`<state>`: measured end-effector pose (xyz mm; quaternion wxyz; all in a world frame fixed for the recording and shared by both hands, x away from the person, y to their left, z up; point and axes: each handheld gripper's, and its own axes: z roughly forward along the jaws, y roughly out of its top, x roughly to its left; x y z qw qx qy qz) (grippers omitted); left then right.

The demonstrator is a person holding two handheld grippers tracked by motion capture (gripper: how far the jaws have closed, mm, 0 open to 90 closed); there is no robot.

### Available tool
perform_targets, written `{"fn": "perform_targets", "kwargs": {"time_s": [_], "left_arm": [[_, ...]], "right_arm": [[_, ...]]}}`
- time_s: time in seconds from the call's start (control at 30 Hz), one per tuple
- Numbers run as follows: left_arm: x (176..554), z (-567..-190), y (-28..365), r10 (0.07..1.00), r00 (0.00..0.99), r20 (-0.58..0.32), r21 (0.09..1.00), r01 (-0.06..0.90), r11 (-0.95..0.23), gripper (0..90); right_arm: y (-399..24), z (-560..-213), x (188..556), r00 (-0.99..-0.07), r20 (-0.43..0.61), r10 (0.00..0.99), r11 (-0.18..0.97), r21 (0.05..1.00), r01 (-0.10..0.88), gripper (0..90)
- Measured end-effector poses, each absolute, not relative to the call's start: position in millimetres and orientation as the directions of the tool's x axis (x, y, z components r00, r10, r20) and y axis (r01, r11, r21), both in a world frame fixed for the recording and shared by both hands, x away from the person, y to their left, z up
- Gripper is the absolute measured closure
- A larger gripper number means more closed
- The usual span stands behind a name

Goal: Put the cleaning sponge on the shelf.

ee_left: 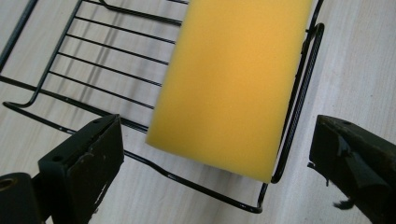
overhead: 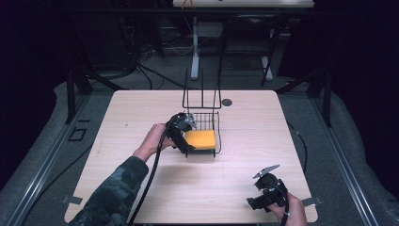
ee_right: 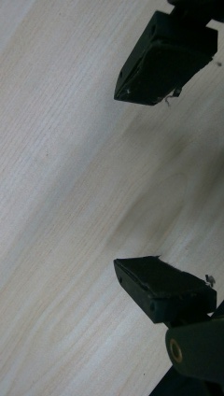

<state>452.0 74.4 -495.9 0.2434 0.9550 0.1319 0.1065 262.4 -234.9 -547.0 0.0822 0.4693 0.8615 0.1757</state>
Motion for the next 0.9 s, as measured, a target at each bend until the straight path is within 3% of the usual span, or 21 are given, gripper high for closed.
{"fn": "perform_targets", "kwargs": {"time_s": [0.9], "left_arm": [[416.4, -460.8, 138.7, 0.398, 0.901, 0.174, 0.52, 0.259, -0.814, 0.2]], "right_arm": [[-234.9, -547.2, 262.3, -0.549, 0.02, 0.836, 0.502, 0.376, 0.779, 15.2]]}}
